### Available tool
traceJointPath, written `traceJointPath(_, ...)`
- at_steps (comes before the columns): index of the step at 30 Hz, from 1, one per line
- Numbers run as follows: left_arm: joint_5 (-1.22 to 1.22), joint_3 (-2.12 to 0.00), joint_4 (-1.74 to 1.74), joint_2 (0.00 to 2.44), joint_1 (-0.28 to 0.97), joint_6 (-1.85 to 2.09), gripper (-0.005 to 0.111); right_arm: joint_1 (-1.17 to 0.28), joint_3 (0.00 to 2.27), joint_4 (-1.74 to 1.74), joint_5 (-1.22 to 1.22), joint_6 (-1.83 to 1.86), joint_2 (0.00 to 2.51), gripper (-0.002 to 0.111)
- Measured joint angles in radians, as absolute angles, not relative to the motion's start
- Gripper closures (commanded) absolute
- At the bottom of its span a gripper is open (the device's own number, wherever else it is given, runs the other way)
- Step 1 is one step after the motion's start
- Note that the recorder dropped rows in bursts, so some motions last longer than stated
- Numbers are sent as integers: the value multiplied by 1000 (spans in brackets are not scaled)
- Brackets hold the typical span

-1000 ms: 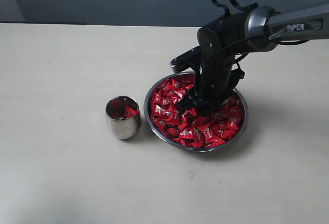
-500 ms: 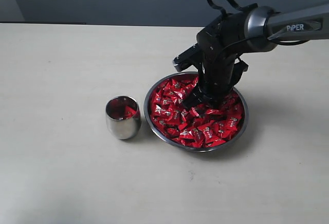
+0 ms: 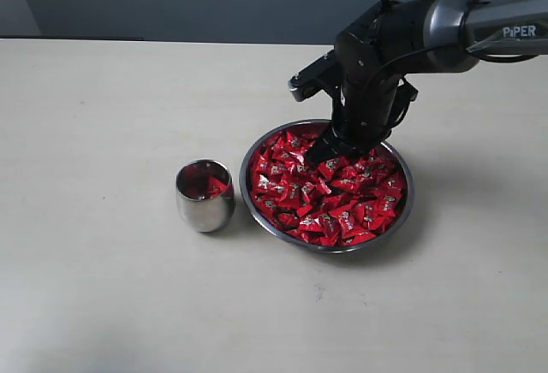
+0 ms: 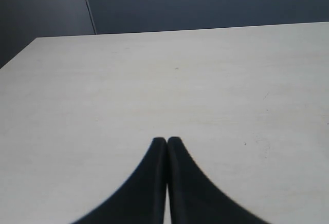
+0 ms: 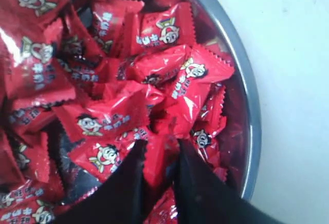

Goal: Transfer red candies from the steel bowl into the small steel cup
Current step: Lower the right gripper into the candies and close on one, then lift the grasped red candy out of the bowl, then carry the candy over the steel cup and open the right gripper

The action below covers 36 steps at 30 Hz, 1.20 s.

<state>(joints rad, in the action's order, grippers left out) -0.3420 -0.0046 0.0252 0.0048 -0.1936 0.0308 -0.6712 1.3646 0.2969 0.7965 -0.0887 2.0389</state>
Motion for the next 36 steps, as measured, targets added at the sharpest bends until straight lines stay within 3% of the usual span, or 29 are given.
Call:
traceJointPath(14, -342, -5, 25, 5, -194, 31, 106, -671, 1365, 246, 811, -104, 1936, 109)
traceJointPath(26, -342, -5, 25, 5, -194, 31, 106, -682, 1379, -293, 699, 217, 1823, 109)
traceJointPath(36, -342, -5, 25, 5, -194, 31, 106, -805, 1524, -391, 775, 291, 1903, 109)
